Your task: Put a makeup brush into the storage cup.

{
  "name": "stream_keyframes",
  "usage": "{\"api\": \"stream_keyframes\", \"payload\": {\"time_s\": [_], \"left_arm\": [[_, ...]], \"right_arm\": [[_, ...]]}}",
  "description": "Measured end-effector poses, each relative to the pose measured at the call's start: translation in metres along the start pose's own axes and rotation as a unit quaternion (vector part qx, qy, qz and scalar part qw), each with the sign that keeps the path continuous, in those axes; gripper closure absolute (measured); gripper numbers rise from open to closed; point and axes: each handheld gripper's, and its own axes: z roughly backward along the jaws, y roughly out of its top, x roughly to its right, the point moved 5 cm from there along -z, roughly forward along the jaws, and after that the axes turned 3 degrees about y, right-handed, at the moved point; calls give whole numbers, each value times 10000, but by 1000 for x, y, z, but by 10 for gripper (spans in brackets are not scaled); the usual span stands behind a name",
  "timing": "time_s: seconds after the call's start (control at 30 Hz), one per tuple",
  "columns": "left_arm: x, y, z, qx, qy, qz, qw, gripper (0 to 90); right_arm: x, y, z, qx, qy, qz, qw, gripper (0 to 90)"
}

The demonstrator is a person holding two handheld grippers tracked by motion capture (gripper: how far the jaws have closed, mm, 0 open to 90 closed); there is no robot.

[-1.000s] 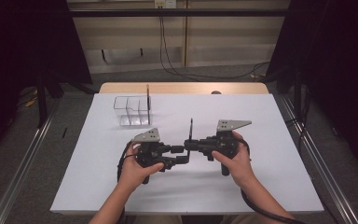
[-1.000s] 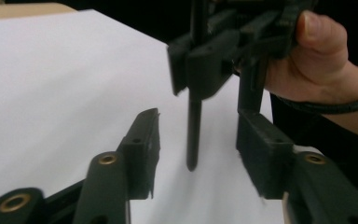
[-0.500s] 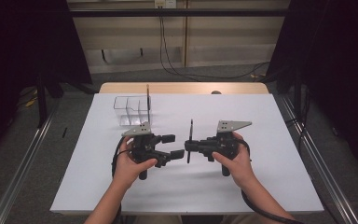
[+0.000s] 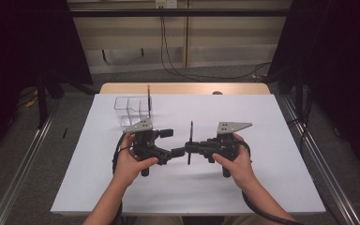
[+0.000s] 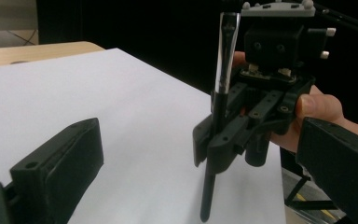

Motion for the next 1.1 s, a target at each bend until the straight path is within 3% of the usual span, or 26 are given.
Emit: {"api": "stream_keyframes", "payload": {"time_s": [0.37,0.53,0.67,0.8,1.1], "left_arm": [[0,9,-6,24,58,-16,10000,6],[0,12,-8,41,58,-68,10000,58],[1,12,-9,60,2,-82,9999,158],[2,13,-10,83,-127,-117,9998,332],[5,12,-16,13,-216,-236,9995,550]], "right_arm": [[-1,-1,-2,-24,34,38,10000,848],[-1,-2,-3,-43,36,38,10000,847],[-2,-2,-4,-41,41,58,10000,848],[-2,-2,-5,-59,45,64,10000,848],[-3,-3,-7,-94,43,90,9999,848]]}}
